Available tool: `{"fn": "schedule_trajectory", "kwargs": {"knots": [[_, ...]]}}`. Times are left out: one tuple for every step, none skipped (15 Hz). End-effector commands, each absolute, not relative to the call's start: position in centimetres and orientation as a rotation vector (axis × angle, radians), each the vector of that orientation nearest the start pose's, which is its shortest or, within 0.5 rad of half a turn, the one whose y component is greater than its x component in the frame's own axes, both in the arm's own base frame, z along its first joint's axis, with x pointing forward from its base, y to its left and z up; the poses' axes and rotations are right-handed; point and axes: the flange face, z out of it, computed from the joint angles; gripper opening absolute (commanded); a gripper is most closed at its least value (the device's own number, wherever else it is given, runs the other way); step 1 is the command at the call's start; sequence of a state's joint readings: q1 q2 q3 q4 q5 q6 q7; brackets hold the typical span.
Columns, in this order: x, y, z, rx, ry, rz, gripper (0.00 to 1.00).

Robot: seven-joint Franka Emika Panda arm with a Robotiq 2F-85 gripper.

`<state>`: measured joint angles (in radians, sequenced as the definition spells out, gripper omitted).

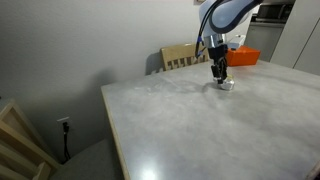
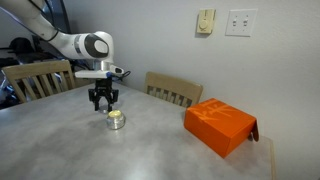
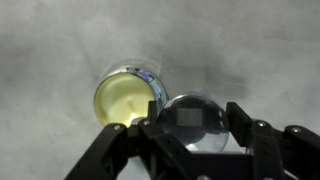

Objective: Put the silver lid of the container on the table

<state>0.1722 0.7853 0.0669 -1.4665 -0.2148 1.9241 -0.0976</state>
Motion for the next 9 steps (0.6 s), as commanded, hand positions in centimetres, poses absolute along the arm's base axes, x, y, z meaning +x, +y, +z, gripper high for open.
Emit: {"fn": "schedule_trajectory", "kwargs": {"knots": [[66.8, 15.5, 18.3, -3.284, -0.706, 0.477, 0.44], [66.7, 16.1, 18.5, -3.310, -0.707, 0.464, 0.44], [66.7, 16.5, 18.6, -3.338, -0.708, 0.444, 0.44], [66.7, 17.1, 18.7, -3.366, -0.705, 0.423, 0.44], [66.7, 17.5, 18.7, -3.401, -0.701, 0.393, 0.44], [66.7, 17.9, 18.9, -3.439, -0.691, 0.363, 0.44], [66.7, 18.3, 19.0, -3.468, -0.685, 0.345, 0.44], [66.7, 18.6, 19.0, -3.476, -0.677, 0.342, 0.44], [66.7, 18.7, 18.7, -3.468, -0.672, 0.347, 0.44]]}}
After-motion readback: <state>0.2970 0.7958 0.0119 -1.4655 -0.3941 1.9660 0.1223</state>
